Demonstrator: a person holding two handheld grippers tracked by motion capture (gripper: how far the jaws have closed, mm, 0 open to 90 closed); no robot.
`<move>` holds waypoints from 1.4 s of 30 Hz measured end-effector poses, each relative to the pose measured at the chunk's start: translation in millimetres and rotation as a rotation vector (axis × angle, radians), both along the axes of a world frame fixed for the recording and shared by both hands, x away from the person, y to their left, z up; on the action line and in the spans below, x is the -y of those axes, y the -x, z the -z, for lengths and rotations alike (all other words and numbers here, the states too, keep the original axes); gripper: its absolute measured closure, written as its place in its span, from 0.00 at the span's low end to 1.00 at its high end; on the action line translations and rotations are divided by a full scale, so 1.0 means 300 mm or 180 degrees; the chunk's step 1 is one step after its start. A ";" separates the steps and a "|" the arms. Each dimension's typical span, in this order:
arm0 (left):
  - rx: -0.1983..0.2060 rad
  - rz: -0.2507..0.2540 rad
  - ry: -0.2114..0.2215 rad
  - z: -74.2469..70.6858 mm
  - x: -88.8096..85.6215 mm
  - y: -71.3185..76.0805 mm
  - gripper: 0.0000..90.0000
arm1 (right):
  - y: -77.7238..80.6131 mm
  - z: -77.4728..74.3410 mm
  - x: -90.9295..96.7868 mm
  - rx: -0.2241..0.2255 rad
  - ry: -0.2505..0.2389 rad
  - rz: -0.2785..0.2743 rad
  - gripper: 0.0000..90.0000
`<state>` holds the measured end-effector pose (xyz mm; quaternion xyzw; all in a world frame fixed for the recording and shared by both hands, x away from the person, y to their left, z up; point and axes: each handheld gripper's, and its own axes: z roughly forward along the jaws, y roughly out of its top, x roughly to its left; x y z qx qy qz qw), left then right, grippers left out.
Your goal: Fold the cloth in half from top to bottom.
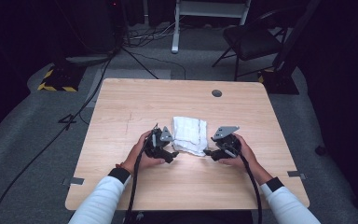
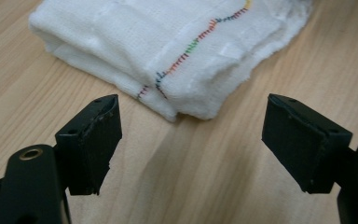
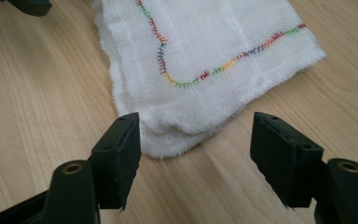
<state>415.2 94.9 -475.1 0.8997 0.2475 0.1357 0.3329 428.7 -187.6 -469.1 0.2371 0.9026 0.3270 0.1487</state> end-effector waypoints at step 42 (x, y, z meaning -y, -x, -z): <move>0.0236 -0.0496 -0.0316 0.015 -0.308 0.270 0.20 | 0.220 0.022 0.440 -0.0007 0.0059 0.0489 0.37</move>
